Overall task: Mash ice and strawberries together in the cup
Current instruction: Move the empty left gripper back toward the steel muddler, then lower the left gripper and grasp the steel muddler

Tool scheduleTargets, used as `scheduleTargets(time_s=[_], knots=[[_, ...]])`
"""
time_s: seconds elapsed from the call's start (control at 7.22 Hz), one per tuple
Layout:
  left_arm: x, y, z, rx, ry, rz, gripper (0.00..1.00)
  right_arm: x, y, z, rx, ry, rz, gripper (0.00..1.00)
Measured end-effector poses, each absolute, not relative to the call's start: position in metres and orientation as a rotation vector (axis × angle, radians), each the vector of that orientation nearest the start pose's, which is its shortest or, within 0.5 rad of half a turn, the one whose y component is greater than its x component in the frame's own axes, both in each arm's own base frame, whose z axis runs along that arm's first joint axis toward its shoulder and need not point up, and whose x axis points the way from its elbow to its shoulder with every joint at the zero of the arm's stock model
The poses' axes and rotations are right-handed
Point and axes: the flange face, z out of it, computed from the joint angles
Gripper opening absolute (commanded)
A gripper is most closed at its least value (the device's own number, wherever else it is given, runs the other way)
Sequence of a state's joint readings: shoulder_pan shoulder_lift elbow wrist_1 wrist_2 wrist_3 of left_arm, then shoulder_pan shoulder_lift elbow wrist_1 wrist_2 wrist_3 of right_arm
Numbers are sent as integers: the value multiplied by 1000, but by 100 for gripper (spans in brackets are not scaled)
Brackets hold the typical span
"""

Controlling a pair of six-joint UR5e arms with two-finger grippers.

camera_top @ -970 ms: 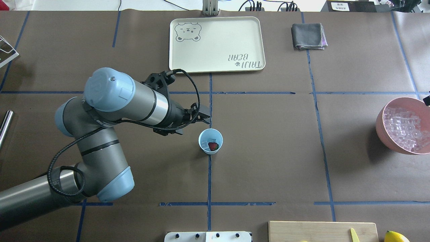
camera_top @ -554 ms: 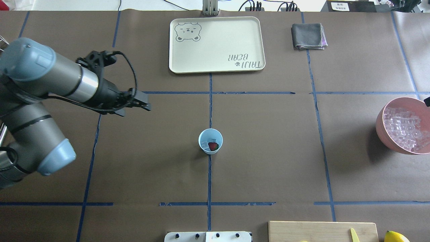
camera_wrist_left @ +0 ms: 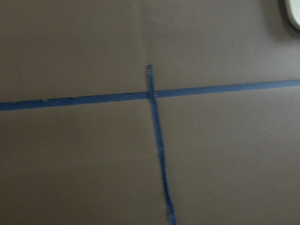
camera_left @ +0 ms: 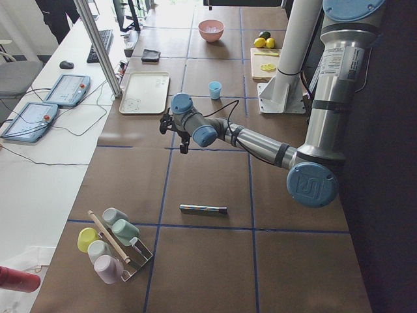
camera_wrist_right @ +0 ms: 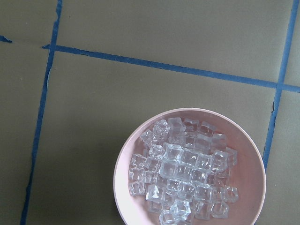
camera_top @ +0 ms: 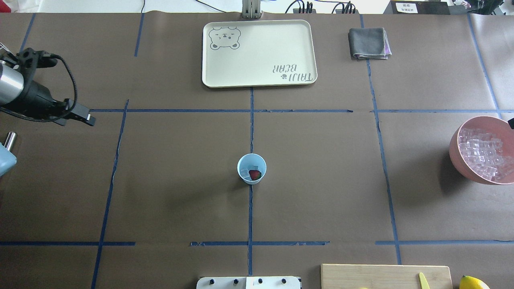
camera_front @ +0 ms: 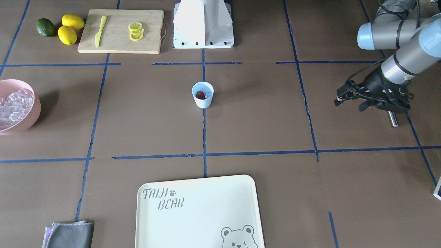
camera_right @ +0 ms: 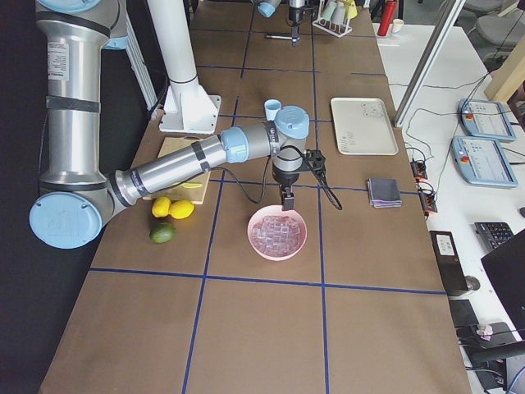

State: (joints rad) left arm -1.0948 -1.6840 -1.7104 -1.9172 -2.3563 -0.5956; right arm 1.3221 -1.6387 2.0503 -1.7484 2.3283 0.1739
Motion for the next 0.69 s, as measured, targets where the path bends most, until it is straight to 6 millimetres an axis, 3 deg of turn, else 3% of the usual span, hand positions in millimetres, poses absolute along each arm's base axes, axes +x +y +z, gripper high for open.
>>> scheduleTargets(time_s=[0.28,0.42,0.69], knots=[[124,-545,570,56,838,184,100,-48,-450,482,52,-783,-156,100],[99,-550,609,20,828,200,100,-48,-452,483,50,-784,-154,100],[89,-551,660,-73,869,181,100,-50,-455,484,48,-789,-153,100]])
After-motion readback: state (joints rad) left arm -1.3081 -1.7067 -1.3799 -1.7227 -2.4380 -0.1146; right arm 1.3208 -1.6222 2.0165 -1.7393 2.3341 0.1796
